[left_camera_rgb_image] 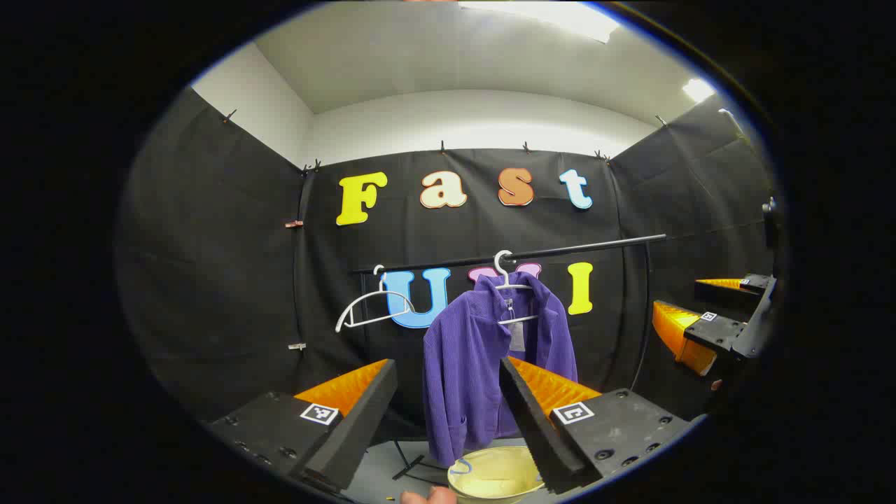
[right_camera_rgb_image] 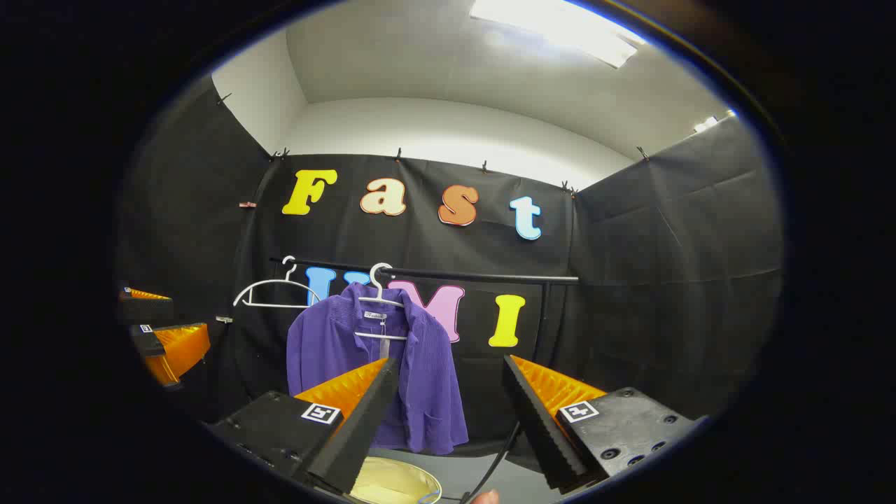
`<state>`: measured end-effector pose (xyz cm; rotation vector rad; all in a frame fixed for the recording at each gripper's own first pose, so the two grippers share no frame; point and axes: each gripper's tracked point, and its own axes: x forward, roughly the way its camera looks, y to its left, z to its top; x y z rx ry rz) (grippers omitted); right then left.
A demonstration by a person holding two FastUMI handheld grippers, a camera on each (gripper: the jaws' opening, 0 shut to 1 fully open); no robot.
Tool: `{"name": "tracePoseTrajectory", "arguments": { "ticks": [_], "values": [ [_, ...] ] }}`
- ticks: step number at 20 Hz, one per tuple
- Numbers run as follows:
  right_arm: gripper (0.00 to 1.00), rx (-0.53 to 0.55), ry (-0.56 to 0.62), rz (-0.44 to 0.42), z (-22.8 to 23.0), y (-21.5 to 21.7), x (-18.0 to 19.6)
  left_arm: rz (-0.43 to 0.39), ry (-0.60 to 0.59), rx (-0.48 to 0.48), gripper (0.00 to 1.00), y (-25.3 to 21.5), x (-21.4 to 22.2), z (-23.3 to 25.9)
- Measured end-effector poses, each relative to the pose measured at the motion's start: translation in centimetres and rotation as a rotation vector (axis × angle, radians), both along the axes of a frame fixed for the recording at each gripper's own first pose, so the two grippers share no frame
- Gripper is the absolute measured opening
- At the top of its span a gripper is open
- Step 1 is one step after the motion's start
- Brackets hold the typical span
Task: Grasp the clothes on the hanger with both hands and then place them into the laundry hamper below.
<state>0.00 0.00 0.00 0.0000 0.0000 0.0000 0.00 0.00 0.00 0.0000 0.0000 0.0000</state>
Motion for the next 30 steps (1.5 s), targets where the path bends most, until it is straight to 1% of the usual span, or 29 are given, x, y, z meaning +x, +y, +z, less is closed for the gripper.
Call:
{"name": "tracePoseTrajectory", "arguments": {
  "ticks": [5, 11, 13, 16, 26, 30],
  "values": [
    [0.97, -0.015, -0.010, 0.006, 0.5, 0.5, -0.2, 0.008, -0.008, -0.003, 0.95, 0.6, -0.1, 0.2],
    [0.97, -0.001, -0.006, -0.001, 0.4, 0.8, -0.1, 0.010, -0.008, -0.011, 0.95, 1.2, 0.3, 0.2],
    [0.96, 0.004, -0.005, -0.003, 0.3, 0.9, 0.0, 0.009, -0.009, -0.007, 0.95, 1.4, 0.5, 0.1],
    [0.98, 0.000, -0.001, -0.006, -0.1, 1.1, 0.3, 0.004, -0.006, -0.001, 0.95, 1.5, 0.8, -0.2],
    [0.97, 0.013, -0.003, -0.021, -0.1, 1.2, 0.6, -0.023, -0.023, -0.014, 0.95, 1.3, 1.5, 0.2],
    [0.97, 0.008, -0.001, -0.034, -0.2, 1.4, 0.7, -0.024, -0.029, -0.011, 0.95, 2.3, 2.0, 0.1]
  ]
}}
